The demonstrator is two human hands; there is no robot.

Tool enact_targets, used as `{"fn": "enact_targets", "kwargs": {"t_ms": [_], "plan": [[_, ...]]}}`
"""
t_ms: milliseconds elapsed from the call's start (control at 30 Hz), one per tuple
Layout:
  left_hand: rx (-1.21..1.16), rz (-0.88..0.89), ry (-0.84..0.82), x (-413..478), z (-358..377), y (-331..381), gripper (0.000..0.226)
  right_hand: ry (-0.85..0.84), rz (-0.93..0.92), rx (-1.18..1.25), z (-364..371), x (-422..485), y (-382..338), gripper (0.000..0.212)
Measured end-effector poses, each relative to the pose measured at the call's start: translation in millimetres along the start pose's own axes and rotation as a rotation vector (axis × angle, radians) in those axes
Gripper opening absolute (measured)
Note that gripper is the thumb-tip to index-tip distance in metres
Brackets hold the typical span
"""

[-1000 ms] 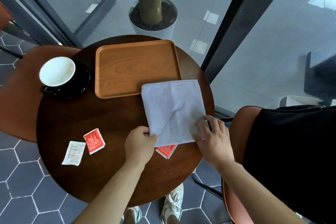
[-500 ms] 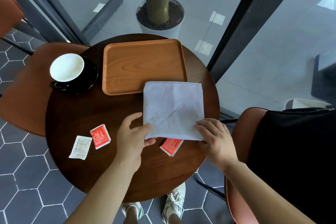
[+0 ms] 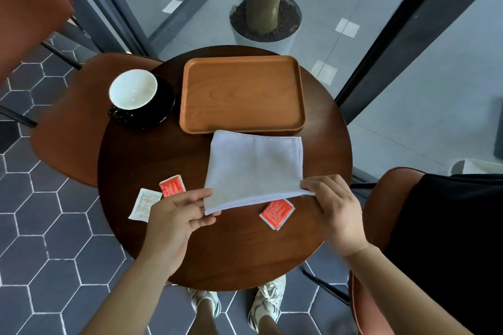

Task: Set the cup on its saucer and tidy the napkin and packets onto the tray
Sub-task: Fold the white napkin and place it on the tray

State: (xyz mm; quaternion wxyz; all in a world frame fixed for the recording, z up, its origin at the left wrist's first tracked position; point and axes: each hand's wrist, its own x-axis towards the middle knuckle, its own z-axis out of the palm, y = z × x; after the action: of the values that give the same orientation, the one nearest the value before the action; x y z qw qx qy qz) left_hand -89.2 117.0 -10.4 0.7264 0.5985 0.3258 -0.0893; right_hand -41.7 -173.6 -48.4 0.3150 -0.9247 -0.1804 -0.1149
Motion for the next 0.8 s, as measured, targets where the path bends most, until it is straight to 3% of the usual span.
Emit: {"fn": "enact_targets", "kwargs": {"t_ms": [100, 233, 433, 600, 733, 800], "plan": [[0.068, 0.046, 0.037, -6.5, -16.4, -4.8, 0.029, -0.027, -0.041, 0.016, 4.8, 2.6, -9.1, 0.012], [0.175, 0.125, 0.074, -16.4, -36.3, -15.1, 0.027, -0.071, -0.022, 0.036, 12.0, -0.1, -19.9, 0.018], [0.504, 0.409, 0.061, -12.0, -51.0, -16.5, 0.032, -0.086, 0.257, 0.197, 12.5, 8.0, -34.9, 0.027], [0.464, 0.398, 0.061, -7.2, -51.6, -14.9, 0.027, -0.092, 0.452, 0.471, 8.2, 17.1, -46.0, 0.017], [0.538, 0.440, 0.092, -0.6, -52.6, -13.9, 0.008, -0.094, 0.491, 0.487, 10.1, 17.3, -46.9, 0.015], [0.566, 0.459, 0.103, 5.1, -50.4, -12.4, 0.009, -0.082, 0.515, 0.484, 13.1, 18.6, -44.7, 0.018]]}}
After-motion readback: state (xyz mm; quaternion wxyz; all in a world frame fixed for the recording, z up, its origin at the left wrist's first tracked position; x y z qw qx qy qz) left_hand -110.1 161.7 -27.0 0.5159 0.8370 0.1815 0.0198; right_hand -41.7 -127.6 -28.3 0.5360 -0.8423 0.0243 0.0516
